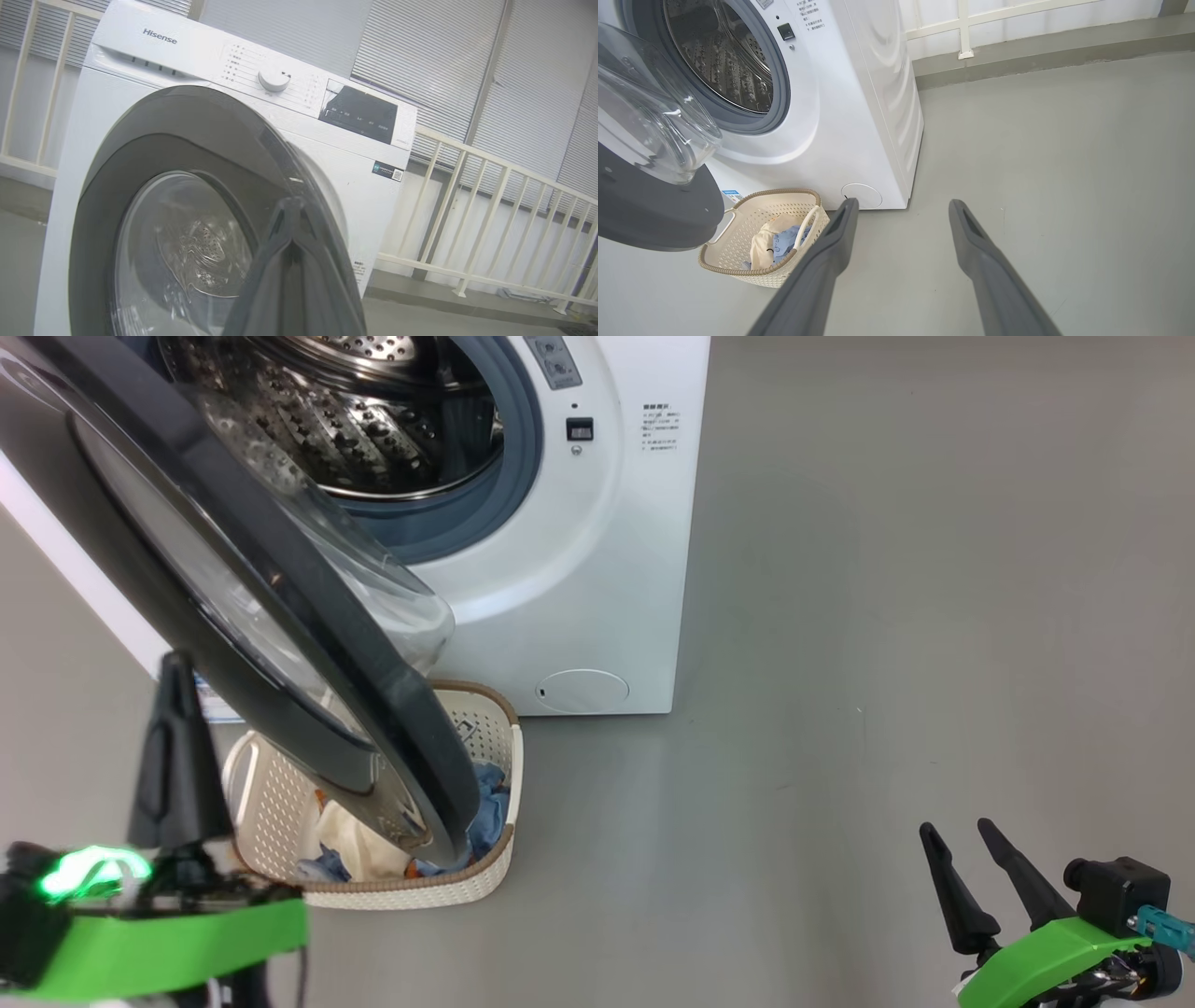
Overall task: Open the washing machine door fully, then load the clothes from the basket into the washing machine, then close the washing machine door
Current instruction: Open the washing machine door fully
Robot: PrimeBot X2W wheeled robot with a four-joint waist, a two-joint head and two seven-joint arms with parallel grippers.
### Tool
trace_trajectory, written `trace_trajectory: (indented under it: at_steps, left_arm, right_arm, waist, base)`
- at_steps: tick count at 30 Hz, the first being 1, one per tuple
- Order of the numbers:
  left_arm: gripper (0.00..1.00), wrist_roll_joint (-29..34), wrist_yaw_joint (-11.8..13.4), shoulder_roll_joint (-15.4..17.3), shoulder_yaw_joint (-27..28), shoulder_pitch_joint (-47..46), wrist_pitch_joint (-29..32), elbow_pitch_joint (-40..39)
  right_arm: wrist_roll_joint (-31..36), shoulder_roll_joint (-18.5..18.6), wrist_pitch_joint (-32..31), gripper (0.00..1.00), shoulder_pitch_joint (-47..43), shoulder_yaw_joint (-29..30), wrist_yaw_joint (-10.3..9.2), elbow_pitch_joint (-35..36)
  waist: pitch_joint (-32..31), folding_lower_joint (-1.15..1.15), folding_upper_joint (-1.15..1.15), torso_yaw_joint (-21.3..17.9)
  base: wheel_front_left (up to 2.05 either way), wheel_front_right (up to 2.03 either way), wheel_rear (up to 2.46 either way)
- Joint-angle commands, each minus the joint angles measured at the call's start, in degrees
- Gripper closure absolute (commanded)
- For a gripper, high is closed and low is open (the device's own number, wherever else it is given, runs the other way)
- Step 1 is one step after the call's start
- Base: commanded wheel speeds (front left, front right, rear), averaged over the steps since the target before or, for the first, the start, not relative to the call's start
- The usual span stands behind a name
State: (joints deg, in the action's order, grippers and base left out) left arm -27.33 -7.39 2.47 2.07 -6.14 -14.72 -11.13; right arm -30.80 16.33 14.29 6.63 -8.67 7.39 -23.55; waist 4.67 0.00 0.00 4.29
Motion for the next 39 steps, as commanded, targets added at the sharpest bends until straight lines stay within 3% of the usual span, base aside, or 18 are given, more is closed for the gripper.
trace_trajectory:
  at_steps: [1, 7, 11, 19, 26, 32, 39]
  left_arm:
    - [1.0, -1.0, -0.1, 0.5, -0.4, -1.5, -0.3, -4.6]
    - [1.0, -0.1, 0.4, 0.4, -10.4, -1.1, -0.3, -8.9]
    - [1.0, -1.9, 1.2, 0.4, -17.2, -2.1, -0.3, -5.8]
    - [1.0, -4.8, 1.5, 0.4, -22.9, -5.1, -0.3, 2.2]
    - [1.0, -7.5, 2.1, 0.4, -24.9, -8.3, -0.3, 9.0]
    - [1.0, -9.4, 1.5, 0.4, -23.9, -11.7, -0.3, 18.3]
    - [1.0, -12.0, 1.0, 0.4, -21.9, -13.3, -0.3, 23.4]
  right_arm:
    - [0.6, 1.0, 0.7, 0.0, -0.8, -1.0, 0.1, 1.6]
    - [1.0, 1.2, 0.7, 0.0, -0.6, -1.3, 0.1, 2.3]
    - [1.3, 1.4, 0.7, 0.0, -0.5, -1.6, 0.1, 2.7]
    - [2.3, 1.5, 0.7, 0.0, -0.6, -1.6, 0.1, 3.4]
    - [3.4, 1.2, 0.7, 0.0, -0.3, -1.0, 0.1, 4.3]
    - [3.7, 1.2, 0.7, 0.0, 0.5, -0.9, 0.1, 5.0]
    - [3.7, 1.3, 0.7, 0.0, 0.8, -1.0, 0.1, 5.4]
  waist:
    - [0.1, 0.0, 0.0, -0.1]
    - [0.4, 0.0, 0.0, -0.4]
    - [0.5, 0.0, 0.0, -0.7]
    - [0.6, 0.0, 0.0, -0.9]
    - [1.0, 0.0, 0.0, -0.9]
    - [1.4, 0.0, 0.0, -1.2]
    - [1.5, 0.0, 0.0, -1.3]
  base:
    - [0.0, 0.0, 0.0]
    - [0.0, 0.0, 0.0]
    - [0.0, 0.0, 0.0]
    - [0.0, 0.0, 0.0]
    - [0.0, 0.0, 0.0]
    - [0.0, 0.0, 0.0]
    - [0.0, 0.0, 0.0]
